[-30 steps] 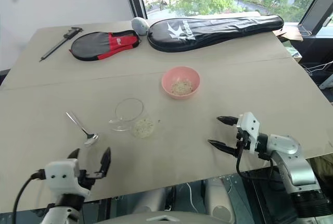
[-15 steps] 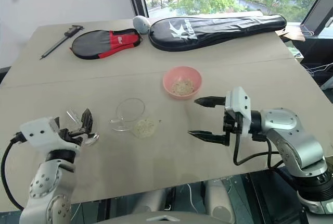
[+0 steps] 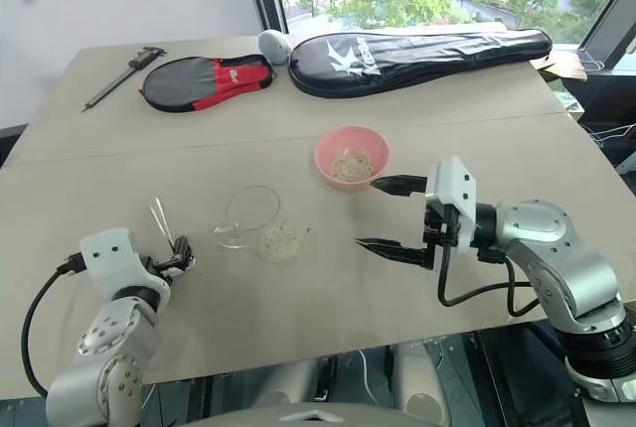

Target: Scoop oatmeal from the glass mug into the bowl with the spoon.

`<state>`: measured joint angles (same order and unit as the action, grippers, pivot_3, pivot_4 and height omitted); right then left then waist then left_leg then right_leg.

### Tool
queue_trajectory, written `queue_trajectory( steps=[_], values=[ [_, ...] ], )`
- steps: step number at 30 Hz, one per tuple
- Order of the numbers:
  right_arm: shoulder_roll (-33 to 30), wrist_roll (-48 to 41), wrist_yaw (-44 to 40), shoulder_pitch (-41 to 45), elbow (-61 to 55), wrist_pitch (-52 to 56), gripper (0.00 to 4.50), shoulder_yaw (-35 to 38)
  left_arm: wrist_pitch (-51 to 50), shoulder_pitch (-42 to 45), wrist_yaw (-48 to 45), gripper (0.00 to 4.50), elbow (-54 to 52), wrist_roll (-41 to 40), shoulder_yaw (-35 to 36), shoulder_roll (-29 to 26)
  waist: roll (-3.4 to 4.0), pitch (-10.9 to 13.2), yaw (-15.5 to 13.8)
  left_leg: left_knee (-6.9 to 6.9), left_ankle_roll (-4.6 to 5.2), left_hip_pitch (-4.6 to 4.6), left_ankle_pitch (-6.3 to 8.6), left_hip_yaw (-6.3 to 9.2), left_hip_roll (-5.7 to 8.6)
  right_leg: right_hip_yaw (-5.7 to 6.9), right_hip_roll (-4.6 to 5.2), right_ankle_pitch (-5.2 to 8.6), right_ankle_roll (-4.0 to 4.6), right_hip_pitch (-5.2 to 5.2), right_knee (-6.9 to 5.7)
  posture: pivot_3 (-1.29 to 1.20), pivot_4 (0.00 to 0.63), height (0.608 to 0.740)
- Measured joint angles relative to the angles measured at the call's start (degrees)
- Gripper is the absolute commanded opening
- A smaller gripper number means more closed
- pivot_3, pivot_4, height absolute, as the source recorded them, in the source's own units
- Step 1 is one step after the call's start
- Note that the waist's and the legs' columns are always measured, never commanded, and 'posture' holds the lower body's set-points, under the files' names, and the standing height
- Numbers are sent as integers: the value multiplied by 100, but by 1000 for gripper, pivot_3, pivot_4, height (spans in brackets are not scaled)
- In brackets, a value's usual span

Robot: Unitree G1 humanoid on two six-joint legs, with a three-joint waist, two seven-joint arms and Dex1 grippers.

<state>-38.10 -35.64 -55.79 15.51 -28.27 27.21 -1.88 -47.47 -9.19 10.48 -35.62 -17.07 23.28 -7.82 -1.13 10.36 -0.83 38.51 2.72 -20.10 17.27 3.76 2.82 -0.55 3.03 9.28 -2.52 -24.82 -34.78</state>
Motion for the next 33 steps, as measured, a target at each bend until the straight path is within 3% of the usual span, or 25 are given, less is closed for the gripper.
queue_trajectory(
  steps=[2,4,9,13,22,25,28,31,33],
  values=[
    [29,-1,9,61,0,0,4500,-15,-85,212,-17,2841,129,-12,46,-11,5,-3,1,0,-5,8,-3,0,-2,-1,-1,0,1,4,-7,0,150,740],
    [29,12,9,89,-1,-6,4500,-17,-172,281,-23,2341,216,0,98,-29,13,-7,21,-2,-5,20,-3,-4,-5,-7,-4,1,4,10,-8,0,150,740],
    [41,97,3,90,6,-41,4500,-25,-216,360,-88,156,219,-60,145,10,35,-23,16,-2,-6,21,-4,-8,-3,-10,-11,0,2,11,-8,0,150,740],
    [59,136,-1,90,8,-89,4500,-42,-202,384,-114,54,200,-108,185,109,76,-56,28,-4,-6,26,-3,-19,-4,-23,-7,0,1,12,-7,0,150,740],
    [151,243,2,94,146,-178,4500,-51,805,400,-538,54,662,-396,614,202,63,-53,27,-4,-5,24,-4,-15,-10,-18,-12,6,13,10,-8,0,150,740],
    [398,259,188,283,242,-143,4500,-58,1560,660,-1072,54,823,-705,1043,-155,11,-23,12,-2,-12,9,-7,-8,-9,-12,-8,4,14,0,-5,0,150,740],
    [579,231,366,536,270,-38,4500,-59,1914,814,-1623,54,819,-1096,1112,-464,8,-22,9,-2,-32,1,-18,-9,-4,-11,3,-11,33,-1,4,0,150,740],
    [758,92,631,866,349,249,4500,-51,2093,906,-2565,54,657,-1947,1117,-883,7,-22,11,-2,-37,-14,-21,-9,3,-9,6,-15,32,-12,10,0,150,740],
    [850,-92,827,1089,419,544,4500,-31,2053,904,-3191,54,517,-2567,1098,-1301,2,-25,18,2,-39,-74,-23,-11,7,-13,1,-20,30,-71,1,0,150,740]
  ],
)
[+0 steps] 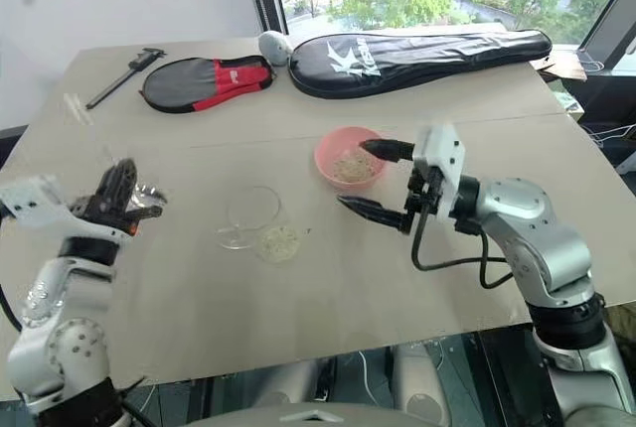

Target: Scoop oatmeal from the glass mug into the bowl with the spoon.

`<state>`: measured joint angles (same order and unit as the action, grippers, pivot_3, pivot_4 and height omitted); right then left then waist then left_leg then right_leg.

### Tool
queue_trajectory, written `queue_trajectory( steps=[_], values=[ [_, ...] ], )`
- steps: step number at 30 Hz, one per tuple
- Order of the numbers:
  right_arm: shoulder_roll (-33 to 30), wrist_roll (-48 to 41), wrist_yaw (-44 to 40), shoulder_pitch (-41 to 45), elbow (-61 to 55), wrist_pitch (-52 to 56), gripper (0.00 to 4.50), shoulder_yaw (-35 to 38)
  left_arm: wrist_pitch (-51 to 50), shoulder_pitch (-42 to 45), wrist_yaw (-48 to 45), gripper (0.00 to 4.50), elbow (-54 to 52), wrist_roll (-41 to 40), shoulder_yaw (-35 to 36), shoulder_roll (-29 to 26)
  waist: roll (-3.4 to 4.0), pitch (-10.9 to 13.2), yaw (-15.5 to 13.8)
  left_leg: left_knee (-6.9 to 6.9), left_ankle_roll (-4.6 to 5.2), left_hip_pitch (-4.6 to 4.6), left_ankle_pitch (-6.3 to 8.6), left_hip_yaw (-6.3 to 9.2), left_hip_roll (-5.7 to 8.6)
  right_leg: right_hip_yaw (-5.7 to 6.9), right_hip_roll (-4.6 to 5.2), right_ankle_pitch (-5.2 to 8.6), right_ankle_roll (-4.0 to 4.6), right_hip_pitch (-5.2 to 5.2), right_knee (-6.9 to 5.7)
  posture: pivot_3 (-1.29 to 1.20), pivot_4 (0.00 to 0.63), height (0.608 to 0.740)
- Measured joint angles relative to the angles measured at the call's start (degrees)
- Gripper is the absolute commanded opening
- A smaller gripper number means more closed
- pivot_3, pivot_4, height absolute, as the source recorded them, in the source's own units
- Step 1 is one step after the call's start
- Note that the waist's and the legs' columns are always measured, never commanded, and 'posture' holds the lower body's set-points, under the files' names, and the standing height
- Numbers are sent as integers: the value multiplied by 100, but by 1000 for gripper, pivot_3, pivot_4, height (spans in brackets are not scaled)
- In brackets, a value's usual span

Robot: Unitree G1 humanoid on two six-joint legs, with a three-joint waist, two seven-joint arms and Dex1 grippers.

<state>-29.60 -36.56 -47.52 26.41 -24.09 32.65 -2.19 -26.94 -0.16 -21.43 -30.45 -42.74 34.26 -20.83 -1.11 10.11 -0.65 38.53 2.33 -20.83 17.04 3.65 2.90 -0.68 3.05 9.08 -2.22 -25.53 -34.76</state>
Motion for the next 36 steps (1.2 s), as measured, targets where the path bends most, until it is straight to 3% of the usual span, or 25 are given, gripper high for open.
queue_trajectory(
  steps=[7,10,13,20,35,36],
  values=[
    [221,-898,431,911,318,1139,4500,166,-804,126,-1273,54,-79,-2061,-122,-1329,7,6,30,-3,-4,-12,-3,0,-4,-1,-4,0,4,-18,-3,0,150,740],
    [534,-1900,621,1629,694,1979,4500,372,-1399,157,-1849,54,-111,-3051,-383,-1906,7,6,113,-3,-1,-8,-3,2,-4,-1,-12,1,5,-15,-6,0,150,740],
    [687,-2386,677,1873,957,2360,4500,434,-1721,174,-2180,54,-95,-3433,-611,-2183,7,6,132,-5,-1,-8,-3,2,-4,0,-15,1,5,-16,-8,0,150,740],
    [752,-2775,389,2202,1237,2932,4500,250,-2163,424,-2910,54,27,-3536,-1185,-2752,13,9,152,-7,-1,-7,-3,-5,-6,-5,-21,1,5,-18,-7,0,150,740],
    [1266,-2919,805,2471,1047,3311,4500,-43,-2187,577,-3505,54,226,-2705,-1699,-2921,18,12,157,-8,-2,-7,-3,-5,-5,-6,-17,0,5,-21,-8,0,150,740],
    [1264,-2918,806,2470,1041,3330,3959,-46,-2186,588,-3533,0,239,-2647,-1718,-2924,18,12,157,-9,-2,-7,-3,-5,-5,-7,-17,0,5,-22,-8,0,150,740]
  ],
)
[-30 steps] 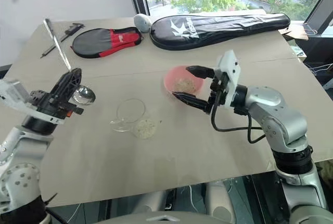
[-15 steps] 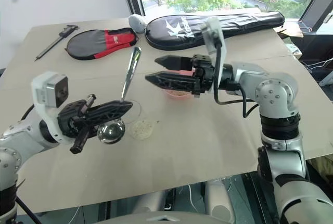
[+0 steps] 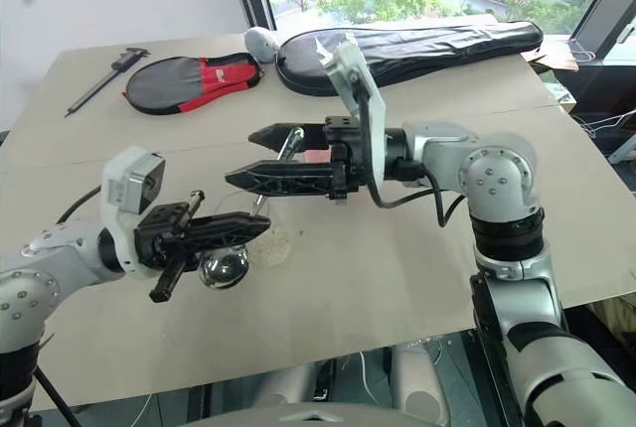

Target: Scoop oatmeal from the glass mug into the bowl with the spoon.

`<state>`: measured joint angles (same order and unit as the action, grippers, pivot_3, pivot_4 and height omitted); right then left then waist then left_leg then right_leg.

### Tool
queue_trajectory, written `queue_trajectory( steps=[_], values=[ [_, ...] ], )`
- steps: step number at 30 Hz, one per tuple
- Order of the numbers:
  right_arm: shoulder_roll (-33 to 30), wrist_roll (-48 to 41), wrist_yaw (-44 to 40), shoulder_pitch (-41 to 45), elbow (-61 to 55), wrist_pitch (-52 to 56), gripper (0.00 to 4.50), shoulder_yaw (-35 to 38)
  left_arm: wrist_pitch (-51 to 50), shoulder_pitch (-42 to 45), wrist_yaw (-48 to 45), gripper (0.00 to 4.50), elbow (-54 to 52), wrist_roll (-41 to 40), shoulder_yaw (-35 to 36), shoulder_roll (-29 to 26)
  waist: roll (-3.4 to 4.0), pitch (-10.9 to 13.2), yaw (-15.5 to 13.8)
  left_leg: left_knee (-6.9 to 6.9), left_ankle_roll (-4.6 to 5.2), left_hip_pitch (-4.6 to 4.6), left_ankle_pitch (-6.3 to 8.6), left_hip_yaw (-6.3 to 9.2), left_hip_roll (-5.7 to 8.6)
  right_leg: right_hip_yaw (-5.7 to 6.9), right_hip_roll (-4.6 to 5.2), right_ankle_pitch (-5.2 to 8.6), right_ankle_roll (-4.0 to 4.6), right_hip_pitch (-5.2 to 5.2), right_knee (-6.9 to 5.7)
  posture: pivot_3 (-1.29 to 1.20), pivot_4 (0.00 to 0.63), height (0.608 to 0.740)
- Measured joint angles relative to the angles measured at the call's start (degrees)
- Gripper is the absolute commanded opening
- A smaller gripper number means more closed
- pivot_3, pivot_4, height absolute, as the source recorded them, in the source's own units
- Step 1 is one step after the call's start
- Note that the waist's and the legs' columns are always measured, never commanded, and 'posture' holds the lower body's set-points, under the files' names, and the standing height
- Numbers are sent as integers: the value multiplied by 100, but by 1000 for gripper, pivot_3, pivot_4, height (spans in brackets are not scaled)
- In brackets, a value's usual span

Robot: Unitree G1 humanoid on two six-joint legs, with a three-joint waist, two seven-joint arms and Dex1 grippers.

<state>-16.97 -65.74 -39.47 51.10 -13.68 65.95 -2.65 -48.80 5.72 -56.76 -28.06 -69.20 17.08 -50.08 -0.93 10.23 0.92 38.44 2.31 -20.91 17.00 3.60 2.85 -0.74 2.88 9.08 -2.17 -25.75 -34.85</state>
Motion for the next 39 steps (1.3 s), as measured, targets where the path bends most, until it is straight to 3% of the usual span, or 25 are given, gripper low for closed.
queue_trajectory(
  steps=[1,4,8,9,20,21,23,26,32,35,39],
  values=[
    [-4,4,6,-1,0,6,3782,-1,7,17,-52,0,1,45,-36,0,0,0,0,0,0,0,0,0,0,0,0,0,0,0,0,0,150,740],
    [-43,20,21,-4,0,11,2520,2,34,67,-119,0,-3,70,-96,13,0,0,-1,0,0,-1,0,0,0,0,2,0,0,0,0,0,150,740],
    [-170,111,91,-34,5,23,339,4,64,103,-201,0,-58,125,-159,23,0,0,0,0,0,0,0,-1,0,-1,1,0,0,0,0,0,150,740],
    [-174,84,57,-42,14,39,156,3,83,110,-189,0,-59,182,-160,27,0,0,-1,0,0,0,0,-1,0,-1,1,0,0,-1,0,0,150,740],
    [-196,265,-113,-69,93,-43,156,-59,170,144,-32,0,-48,484,-192,336,1,1,-2,0,0,0,0,-2,0,-2,3,-1,-1,-1,-1,0,150,740],
    [-170,271,-59,-65,147,-52,0,-10,181,194,40,556,-44,522,-192,436,1,1,-3,0,0,-1,0,-1,0,-1,4,-1,-1,-1,-1,0,150,740],
    [-120,251,13,-30,148,-29,0,34,213,241,231,1047,44,585,-162,483,2,0,1,0,0,3,0,-1,0,-4,6,-1,0,-1,-5,0,150,740],
    [38,238,277,35,303,112,0,41,327,277,583,2215,95,597,-55,655,1,0,3,0,0,2,0,0,-3,-4,15,-3,2,-2,-4,0,150,740],
    [65,-111,688,60,636,422,0,412,279,133,1175,2215,-264,72,679,561,1,0,-6,0,0,-4,0,3,2,-1,23,-3,2,-4,-1,0,150,740],
    [-79,-580,985,80,954,713,0,886,274,-202,1516,2215,-368,-385,1330,415,3,1,-4,-1,0,-4,0,3,2,-1,22,-3,2,-5,0,0,150,740],
    [-80,-1131,1261,179,1211,940,0,1162,265,-426,1721,2215,-551,-998,1674,358,3,1,0,-3,0,-3,0,2,1,0,21,-3,2,-4,-1,0,150,740]
  ],
)
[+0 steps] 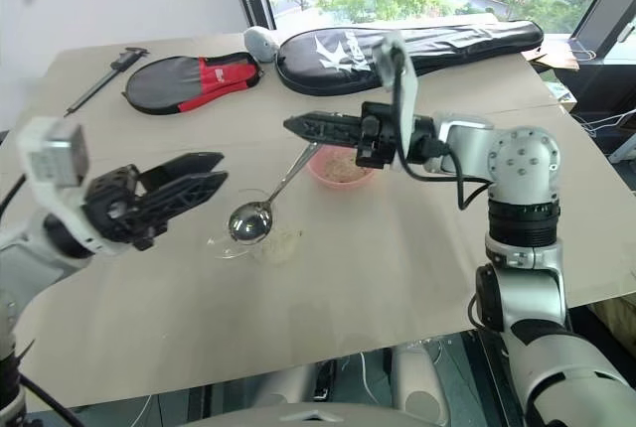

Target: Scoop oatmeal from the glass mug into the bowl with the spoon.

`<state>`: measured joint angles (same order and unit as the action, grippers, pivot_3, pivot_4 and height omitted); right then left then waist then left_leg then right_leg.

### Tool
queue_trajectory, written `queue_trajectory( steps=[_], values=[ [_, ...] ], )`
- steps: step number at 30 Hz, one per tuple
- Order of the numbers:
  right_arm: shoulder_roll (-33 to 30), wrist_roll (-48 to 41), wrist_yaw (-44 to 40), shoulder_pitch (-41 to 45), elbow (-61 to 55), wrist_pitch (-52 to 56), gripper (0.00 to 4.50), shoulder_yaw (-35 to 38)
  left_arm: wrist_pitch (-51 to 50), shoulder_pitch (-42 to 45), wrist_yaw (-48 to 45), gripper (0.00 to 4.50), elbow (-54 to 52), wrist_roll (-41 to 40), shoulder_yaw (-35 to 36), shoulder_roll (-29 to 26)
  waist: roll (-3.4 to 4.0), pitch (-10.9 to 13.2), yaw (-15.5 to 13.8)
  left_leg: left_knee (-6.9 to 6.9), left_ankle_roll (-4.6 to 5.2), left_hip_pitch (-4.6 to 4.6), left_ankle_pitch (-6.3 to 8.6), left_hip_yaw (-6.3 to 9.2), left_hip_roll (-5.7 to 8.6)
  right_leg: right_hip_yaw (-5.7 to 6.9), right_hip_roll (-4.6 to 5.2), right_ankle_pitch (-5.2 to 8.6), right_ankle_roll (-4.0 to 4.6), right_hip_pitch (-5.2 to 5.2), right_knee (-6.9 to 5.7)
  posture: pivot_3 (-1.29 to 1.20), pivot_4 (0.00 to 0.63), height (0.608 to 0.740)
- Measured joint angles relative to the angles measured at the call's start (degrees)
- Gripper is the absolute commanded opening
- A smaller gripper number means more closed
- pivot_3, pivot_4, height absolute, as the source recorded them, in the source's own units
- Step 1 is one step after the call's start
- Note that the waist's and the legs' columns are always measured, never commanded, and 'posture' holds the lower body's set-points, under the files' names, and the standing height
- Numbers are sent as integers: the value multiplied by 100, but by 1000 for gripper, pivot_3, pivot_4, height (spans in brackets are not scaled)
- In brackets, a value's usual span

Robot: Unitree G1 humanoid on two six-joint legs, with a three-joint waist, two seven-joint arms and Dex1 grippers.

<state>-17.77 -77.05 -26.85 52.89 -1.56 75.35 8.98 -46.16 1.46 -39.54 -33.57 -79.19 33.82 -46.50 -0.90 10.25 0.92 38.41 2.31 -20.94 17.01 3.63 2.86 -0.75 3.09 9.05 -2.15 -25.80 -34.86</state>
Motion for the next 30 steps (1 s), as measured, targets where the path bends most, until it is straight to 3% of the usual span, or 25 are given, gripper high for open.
queue_trajectory(
  steps=[5,9,15,19,24,30],
  values=[
    [-14,-457,259,23,185,197,0,46,112,-353,215,2215,-198,-112,210,-36,0,0,5,0,1,3,0,-6,0,-3,-15,0,0,2,-1,0,150,740],
    [-107,-705,525,23,369,202,0,110,417,-705,544,2215,-384,392,386,170,0,0,1,0,1,2,0,-12,0,-9,-15,0,0,2,1,0,150,740],
    [-902,-1035,1233,-10,1268,108,0,820,1351,-2427,1106,2215,-1263,2280,650,1342,-2,-1,-34,-4,4,-11,2,-21,2,-16,2,1,3,2,31,0,150,740],
    [-1053,-1134,1615,-21,1675,63,0,1040,2106,-2949,1245,2215,-1820,3355,556,1994,-1,-2,-42,-4,18,-11,10,-29,-5,-24,5,9,18,7,35,0,150,740],
    [-1137,-1111,1895,-27,1966,46,0,1203,3250,-4023,989,2215,-1834,4987,-371,2696,1,-3,-14,-1,50,-4,27,-43,-8,-30,-2,11,25,11,34,0,150,740],
    [-1041,-933,1989,-27,2053,18,0,1193,4571,-4247,970,2215,-1202,6249,-1392,3313,2,-3,-17,9,58,-3,29,-44,-10,-27,-21,7,17,15,26,0,150,740]
  ],
)
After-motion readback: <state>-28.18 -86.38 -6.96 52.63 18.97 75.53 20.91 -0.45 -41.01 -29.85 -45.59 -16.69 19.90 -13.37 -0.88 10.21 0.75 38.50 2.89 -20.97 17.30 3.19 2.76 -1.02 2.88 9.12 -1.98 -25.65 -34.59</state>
